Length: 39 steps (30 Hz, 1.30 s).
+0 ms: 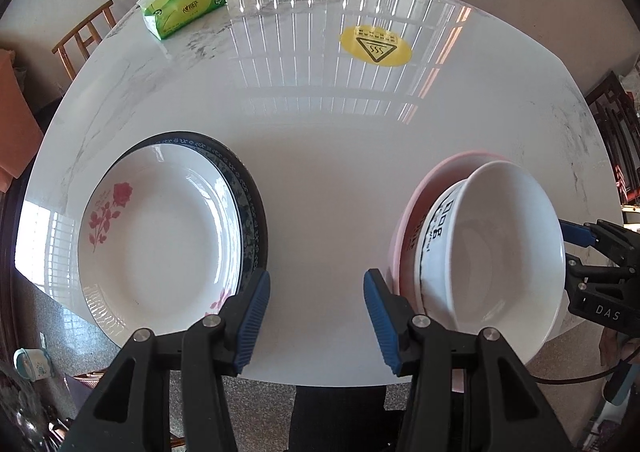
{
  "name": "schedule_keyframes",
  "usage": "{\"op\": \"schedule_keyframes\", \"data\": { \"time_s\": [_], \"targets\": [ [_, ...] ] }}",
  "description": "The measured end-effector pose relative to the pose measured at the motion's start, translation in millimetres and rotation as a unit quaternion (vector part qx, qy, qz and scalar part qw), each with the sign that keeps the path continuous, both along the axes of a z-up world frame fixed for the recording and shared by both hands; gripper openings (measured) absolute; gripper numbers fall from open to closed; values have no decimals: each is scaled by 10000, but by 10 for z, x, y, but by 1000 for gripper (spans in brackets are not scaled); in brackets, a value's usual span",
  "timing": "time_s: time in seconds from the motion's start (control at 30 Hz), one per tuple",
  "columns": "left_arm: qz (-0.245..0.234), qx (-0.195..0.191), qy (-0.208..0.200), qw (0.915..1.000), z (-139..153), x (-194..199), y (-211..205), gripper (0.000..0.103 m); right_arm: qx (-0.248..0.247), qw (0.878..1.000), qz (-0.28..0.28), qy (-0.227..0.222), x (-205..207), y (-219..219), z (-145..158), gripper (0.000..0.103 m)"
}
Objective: Organize plates and bowls
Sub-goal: 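Close both grippers on the pink bowl's rim, gripping the whole bowl stack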
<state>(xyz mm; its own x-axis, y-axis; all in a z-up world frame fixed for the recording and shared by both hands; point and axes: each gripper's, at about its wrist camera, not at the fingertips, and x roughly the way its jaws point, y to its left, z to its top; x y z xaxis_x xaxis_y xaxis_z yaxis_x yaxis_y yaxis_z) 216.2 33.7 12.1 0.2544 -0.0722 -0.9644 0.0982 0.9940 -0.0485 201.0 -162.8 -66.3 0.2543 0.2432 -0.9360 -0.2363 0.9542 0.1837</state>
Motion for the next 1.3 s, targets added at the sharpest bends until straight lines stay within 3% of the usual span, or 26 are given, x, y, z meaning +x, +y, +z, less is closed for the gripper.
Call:
{"op": "schedule_keyframes", "data": {
  "time_s": [0.07, 0.17, 0.4, 0.57, 0.87, 1.03, 1.2, 1.3],
  "targets": [
    [25, -307, 252, 9992, 6, 11, 29, 49, 21, 10000, -8, 52, 2, -12, -13, 59],
    [55, -417, 124, 9990, 71, 1, 73, 50, 113, 9997, -44, 196, 6, -40, -39, 62],
    [29, -631, 251, 9977, 60, -59, 137, 50, 170, 9996, -80, 211, 5, -35, -65, 64],
    [107, -1288, 329, 9911, 106, -123, 270, 50, 237, 9993, -108, 253, -1, -42, -84, 66],
    [-36, -967, 229, 9950, -13, -33, 74, 51, 277, 9993, -101, 217, -37, -44, -87, 66],
    [291, -1035, 135, 9941, -99, -67, 98, 50, 259, 9995, -41, 180, -50, -26, -72, 61],
    [537, -1237, 96, 9908, -120, -117, 99, 39, 221, 9997, -9, 108, -58, -1, -57, 58],
    [665, -1153, 7, 9911, -105, -156, 73, 42, 256, 9995, -28, 156, -48, -22, -63, 57]
  ]
}}
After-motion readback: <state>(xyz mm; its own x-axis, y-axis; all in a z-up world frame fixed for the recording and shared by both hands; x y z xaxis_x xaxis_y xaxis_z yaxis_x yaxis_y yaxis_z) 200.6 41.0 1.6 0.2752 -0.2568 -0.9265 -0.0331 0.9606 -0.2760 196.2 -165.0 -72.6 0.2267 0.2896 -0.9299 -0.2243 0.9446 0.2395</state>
